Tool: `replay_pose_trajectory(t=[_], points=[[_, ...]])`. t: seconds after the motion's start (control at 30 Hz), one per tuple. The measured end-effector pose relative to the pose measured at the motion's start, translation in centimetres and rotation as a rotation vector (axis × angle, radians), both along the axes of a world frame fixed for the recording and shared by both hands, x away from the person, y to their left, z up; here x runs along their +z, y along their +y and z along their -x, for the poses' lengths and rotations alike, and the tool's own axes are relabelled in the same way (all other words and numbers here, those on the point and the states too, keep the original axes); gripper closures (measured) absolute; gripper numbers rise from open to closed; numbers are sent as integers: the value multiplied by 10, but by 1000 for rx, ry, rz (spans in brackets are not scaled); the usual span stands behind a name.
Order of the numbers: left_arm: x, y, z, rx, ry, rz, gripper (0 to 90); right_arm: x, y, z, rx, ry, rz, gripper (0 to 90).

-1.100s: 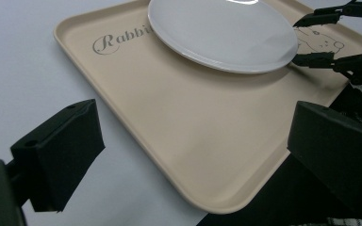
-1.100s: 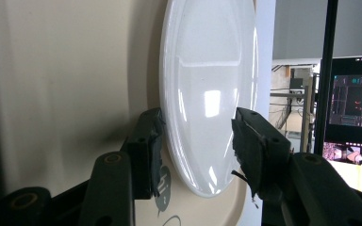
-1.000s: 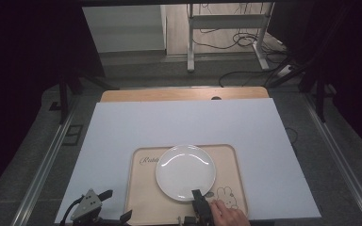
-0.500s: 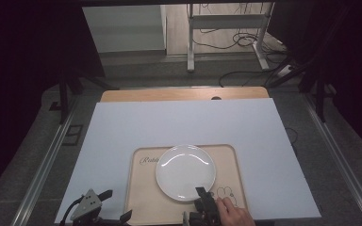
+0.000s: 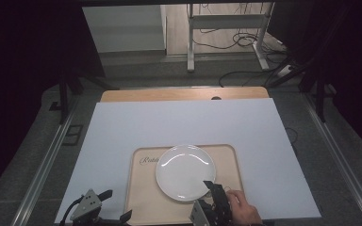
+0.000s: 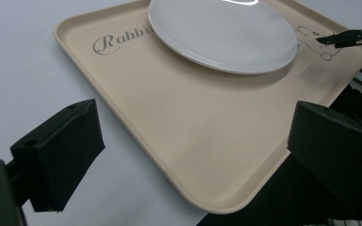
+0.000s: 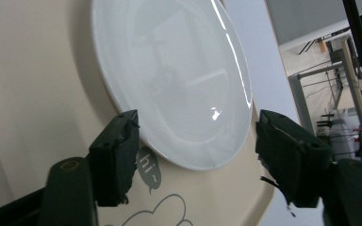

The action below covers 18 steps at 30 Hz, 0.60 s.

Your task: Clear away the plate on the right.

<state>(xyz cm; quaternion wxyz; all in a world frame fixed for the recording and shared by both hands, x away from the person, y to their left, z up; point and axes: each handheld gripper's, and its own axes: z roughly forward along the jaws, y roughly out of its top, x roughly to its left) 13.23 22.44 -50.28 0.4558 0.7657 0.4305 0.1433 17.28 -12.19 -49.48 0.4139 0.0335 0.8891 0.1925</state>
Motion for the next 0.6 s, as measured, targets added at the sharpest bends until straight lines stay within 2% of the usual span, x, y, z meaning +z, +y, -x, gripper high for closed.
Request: replay_pose_trajectory(t=[0.07,0.13,0.2,0.23,0.37,0.47,0.6], points=[[0,0,0,0,0,-1,37,2,-2,-2,-13,15,-33,257],[0,0,0,0,-1,-1,38,5,-5,-4,-15,50,-58,237],[0,0,0,0,0,-1,38,6,-7,-5,-23,57,-82,217],[0,0,0,0,0,0,37,7,-9,-7,-24,79,-95,206],[0,0,0,-1,0,-1,37,9,-14,-10,-33,117,-119,160],[0,0,0,-1,0,-1,37,9,-17,-12,-57,154,-159,121],[0,0,0,-1,0,-1,37,10,-20,-16,-58,198,-185,85]])
